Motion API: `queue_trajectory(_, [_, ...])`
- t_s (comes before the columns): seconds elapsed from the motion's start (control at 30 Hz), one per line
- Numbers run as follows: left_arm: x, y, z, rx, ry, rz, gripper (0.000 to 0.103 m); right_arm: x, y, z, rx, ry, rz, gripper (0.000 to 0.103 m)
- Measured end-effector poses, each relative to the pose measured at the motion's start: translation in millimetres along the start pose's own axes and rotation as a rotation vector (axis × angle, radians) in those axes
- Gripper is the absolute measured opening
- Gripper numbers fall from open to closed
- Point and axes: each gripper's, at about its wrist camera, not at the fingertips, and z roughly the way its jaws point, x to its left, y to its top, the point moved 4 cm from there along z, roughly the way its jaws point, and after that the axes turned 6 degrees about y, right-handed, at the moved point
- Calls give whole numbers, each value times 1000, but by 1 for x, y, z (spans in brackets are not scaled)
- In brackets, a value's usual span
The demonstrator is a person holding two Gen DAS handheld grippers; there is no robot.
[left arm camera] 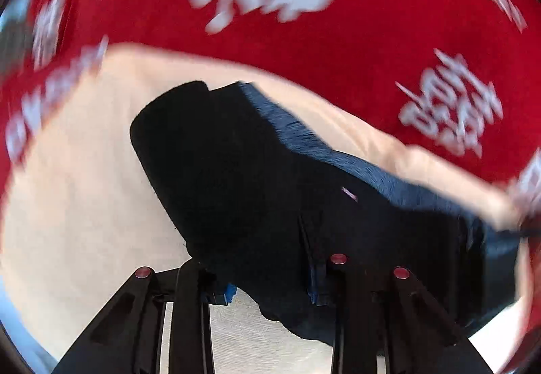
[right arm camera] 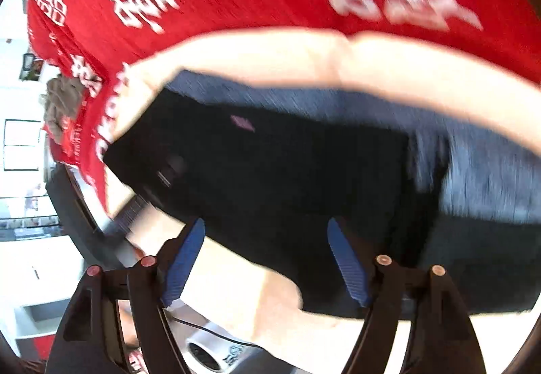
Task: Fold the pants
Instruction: 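Grasp the trouser edge with the right gripper and lift it, then fold the lifted trouser half over onto itself with the right gripper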
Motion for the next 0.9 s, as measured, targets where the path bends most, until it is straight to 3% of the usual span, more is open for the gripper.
queue_trajectory(0.17, [-27,0,-13,-73,61,154,32,64,60,23,145,14,-127,81])
queue_trajectory(0.3, [-35,-2,-17,-94,93,215,32,117,80,55,259,19,-222,83])
queue_trajectory(0.4, [-40,-2,-22,-113,109,245,32,141,79,97,418,-54,-287,85])
queue_trajectory(0.53, [-45,-2,-29,-134,122,269,32,138,70,132,551,-178,-315,85])
queue_trajectory(0.57, [-47,-3,-31,-134,126,275,32,135,69,134,552,-192,-319,84])
queue_trajectory(0.6, [-48,-3,-31,-128,129,278,32,130,68,132,540,-196,-325,64])
queue_trajectory(0.63, [-49,-2,-31,-108,130,275,32,127,69,126,512,-199,-335,33])
queue_trajectory(0.67, [-50,-2,-32,-107,117,272,32,123,70,115,477,-167,-324,23])
queue_trajectory(0.9, [-103,6,-82,-187,19,363,32,79,53,9,223,67,-234,19])
